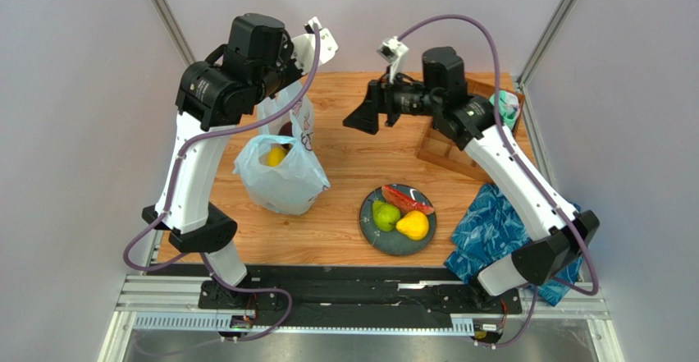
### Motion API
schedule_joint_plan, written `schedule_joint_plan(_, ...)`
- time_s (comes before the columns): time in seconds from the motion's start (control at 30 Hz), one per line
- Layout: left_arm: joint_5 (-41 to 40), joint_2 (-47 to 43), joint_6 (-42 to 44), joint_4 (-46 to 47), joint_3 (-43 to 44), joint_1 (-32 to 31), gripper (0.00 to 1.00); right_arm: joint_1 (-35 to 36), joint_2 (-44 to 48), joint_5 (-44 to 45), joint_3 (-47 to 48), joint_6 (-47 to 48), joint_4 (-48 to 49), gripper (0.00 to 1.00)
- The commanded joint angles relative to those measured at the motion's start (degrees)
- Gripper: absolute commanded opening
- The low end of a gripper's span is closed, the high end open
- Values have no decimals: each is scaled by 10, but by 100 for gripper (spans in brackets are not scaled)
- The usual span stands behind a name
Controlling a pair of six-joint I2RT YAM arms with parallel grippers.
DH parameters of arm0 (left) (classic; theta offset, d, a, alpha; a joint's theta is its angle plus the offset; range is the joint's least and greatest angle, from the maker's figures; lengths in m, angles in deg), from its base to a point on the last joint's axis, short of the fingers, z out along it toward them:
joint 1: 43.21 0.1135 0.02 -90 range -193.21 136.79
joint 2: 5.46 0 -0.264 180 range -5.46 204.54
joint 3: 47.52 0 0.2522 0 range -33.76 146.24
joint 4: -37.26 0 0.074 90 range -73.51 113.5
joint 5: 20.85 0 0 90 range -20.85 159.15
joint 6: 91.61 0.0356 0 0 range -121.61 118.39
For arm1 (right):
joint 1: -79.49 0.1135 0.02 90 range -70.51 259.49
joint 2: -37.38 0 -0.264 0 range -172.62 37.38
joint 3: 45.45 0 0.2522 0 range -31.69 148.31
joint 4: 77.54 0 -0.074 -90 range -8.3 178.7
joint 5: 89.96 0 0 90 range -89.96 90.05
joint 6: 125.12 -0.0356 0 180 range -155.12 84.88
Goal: Take the fake fruits out of the plastic bag
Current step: Adjust the plastic bag at the center of the board.
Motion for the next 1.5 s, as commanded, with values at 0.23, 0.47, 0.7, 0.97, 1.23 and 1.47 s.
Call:
schedule_joint_plan(0.23, -75, -28, -10, -1, -15, 1, 0, 152, -96, 90, 89, 12, 17, 100)
schedule_joint_plan(0.47, -96, -31, -12, 19, -23, 6, 0, 216, -107, 152, 40, -42, 6, 100)
schedule_joint_plan(0.7, -91, -42, -19, 17, -23, 26, 0, 212, -155, 269, 54, -73, -31, 95)
schedule_joint_plan(0.97, -58, -49, -34, 26, -31, 76, 0, 161, -237, 74, 126, -2, 10, 9)
schedule_joint_plan(1.23, -85, -59, 30, 179, -8, 111, 0, 92, -397, 157, 538, 115, -64, 0)
schedule_joint_plan(1.47, -85, -117, 30, 222, -19, 119, 0, 71, -305, 134, 406, 173, 38, 0)
